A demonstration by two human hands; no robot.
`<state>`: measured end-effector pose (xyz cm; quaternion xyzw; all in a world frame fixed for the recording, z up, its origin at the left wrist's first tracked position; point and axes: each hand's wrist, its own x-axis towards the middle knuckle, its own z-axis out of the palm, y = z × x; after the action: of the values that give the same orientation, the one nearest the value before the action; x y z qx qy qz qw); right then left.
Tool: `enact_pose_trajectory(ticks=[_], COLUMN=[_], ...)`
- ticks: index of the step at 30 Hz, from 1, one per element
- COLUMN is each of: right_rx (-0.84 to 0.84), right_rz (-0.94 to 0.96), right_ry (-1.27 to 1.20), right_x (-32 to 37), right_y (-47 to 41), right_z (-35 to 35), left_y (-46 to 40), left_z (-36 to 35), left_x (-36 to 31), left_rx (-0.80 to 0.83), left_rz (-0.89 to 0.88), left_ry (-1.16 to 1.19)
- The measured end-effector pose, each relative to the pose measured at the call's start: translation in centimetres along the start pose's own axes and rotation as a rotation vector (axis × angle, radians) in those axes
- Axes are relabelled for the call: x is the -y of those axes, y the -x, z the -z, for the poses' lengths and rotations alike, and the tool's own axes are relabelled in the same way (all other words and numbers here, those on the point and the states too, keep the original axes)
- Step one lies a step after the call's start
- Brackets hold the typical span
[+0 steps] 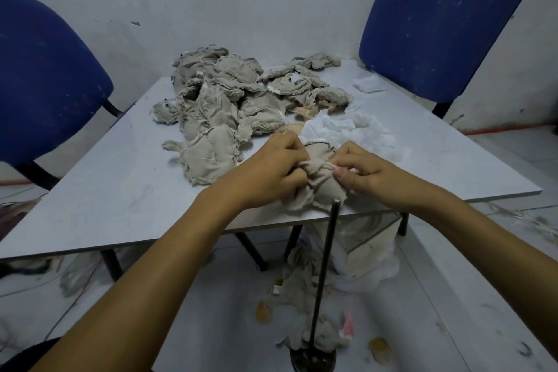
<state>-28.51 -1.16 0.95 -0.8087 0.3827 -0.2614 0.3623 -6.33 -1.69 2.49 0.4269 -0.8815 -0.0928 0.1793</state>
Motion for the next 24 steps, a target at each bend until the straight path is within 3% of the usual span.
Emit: enact_pose_trajectory(ticks=[2, 4, 6, 8, 13, 17, 21, 24], right_rx=[0.040, -0.044, -0.171, -0.192, -0.236, -0.333, -0.400, -0.435], right_rz=[-0.011, 0.009, 0.037, 0.067, 0.283, 0.503, 0.580, 0.602], right_ry=[0.069, 0.139, 0.138, 0.119, 0.153, 0.348, 0.636, 0.646], right_x=[0.1, 0.1, 0.3, 0.6, 3.0, 3.8, 1.8, 0.6], right_y=[0.2, 0.3, 0.4, 0.8, 2.1, 3.0, 4.0, 4.6], right_z=[-0.7, -1.4, -1.3, -0.8, 0.0, -0.4, -2.0, -2.8], left_y=[0.1, 0.2, 0.7, 1.4, 2.6, 3.1, 4.1, 4.6], left_z=[-0.4, -0.6, -0.4, 0.0, 0.4, 0.7, -0.8, -1.8], left_x=[-0.5, -1.1, -1.3, -1.6, -3.4, -4.0, -4.2, -4.6], left_rx=[-0.074, -0.084, 0.001, 0.070, -0.345, -0.572, -0.573, -0.563], left_rz=[0.024, 0.024, 0.010, -0.008, -0.277, -0.400, -0.457, -0.441], left_ry=[0.054, 0.116, 0.193, 0.220, -0.016, -0.145, -0.138, -0.131])
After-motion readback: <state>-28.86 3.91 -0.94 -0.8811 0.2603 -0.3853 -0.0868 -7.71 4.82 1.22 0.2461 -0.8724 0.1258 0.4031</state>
